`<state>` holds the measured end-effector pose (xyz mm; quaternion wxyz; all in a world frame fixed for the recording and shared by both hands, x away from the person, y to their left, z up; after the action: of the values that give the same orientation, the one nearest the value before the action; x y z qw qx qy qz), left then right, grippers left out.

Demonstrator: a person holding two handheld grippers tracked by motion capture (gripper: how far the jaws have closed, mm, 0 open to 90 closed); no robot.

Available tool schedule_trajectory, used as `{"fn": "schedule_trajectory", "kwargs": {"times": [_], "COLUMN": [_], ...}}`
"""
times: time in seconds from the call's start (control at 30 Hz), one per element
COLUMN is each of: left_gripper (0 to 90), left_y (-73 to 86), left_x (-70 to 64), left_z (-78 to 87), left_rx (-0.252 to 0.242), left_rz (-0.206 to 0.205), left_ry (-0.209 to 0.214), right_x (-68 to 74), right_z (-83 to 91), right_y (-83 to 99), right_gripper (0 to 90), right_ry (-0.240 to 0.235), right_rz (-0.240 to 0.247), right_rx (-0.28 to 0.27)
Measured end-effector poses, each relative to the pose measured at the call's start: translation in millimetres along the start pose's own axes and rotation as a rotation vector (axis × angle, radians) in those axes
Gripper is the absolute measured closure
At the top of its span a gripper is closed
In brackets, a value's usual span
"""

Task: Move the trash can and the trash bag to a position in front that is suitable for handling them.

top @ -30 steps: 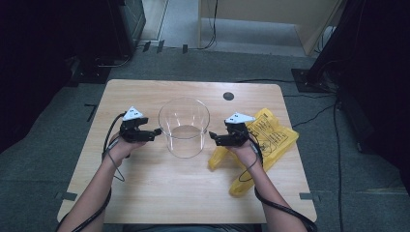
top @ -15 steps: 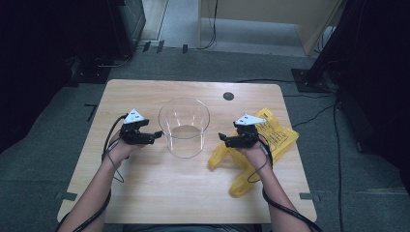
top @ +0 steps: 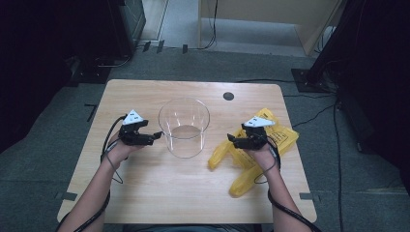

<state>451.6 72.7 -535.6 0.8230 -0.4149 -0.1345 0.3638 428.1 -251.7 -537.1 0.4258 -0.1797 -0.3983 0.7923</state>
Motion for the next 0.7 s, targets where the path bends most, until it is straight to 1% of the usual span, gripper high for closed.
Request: {"fn": "schedule_trajectory", "kwargs": {"times": [0.1, 0.13, 0.2, 0.27, 0.43, 0.57, 0.67, 0.7], "left_gripper": [17.6, 17.6, 17.6, 17.6, 17.6, 17.6, 17.6, 17.6], "left_y": [-0.5, -0.5, -0.3, 0.2, 1.6, 3.0, 4.5, 4.6], "left_x": [-1.1, -1.2, -1.5, -2.1, -2.1, -2.0, -2.2, -2.3], "left_z": [0.4, 0.4, 0.4, 0.5, 0.7, 0.4, -0.2, -0.5], "left_rx": [-0.004, -0.005, -0.003, -0.001, 0.002, 0.007, 0.013, 0.013], "left_rz": [0.01, 0.011, 0.01, 0.01, 0.007, 0.004, -0.001, 0.0], "left_ry": [0.011, 0.011, 0.012, 0.013, 0.01, 0.01, 0.009, 0.009], "right_x": [-4.5, -6.1, -8.5, -12.3, -20.1, -25.4, -26.4, -26.0], "right_z": [2.6, 3.8, 6.0, 7.0, 5.4, 4.4, 2.3, 1.1], "right_y": [3.1, 2.9, 2.7, 4.5, 15.5, 22.5, 29.7, 31.7], "right_gripper": [22.5, 22.5, 22.2, 22.2, 22.2, 22.2, 23.2, 23.7], "right_ry": [0.011, 0.013, 0.013, 0.024, 0.035, 0.037, 0.037, 0.037], "right_rz": [0.0, 0.0, -0.018, -0.022, -0.022, -0.034, -0.034, -0.042], "right_rx": [0.016, 0.013, 0.003, 0.001, 0.034, 0.048, 0.067, 0.066]}}
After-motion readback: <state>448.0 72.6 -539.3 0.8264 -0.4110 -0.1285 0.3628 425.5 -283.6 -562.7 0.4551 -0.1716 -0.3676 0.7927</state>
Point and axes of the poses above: each handheld gripper's, and its own axes: z roughly backward along the jaws, y roughly out of its underside, x roughly to its left, the point moved 10 cm from there along -z, roughly forward along the jaws, and after that the axes turned 4 degrees about x, right-handed, at the moved point
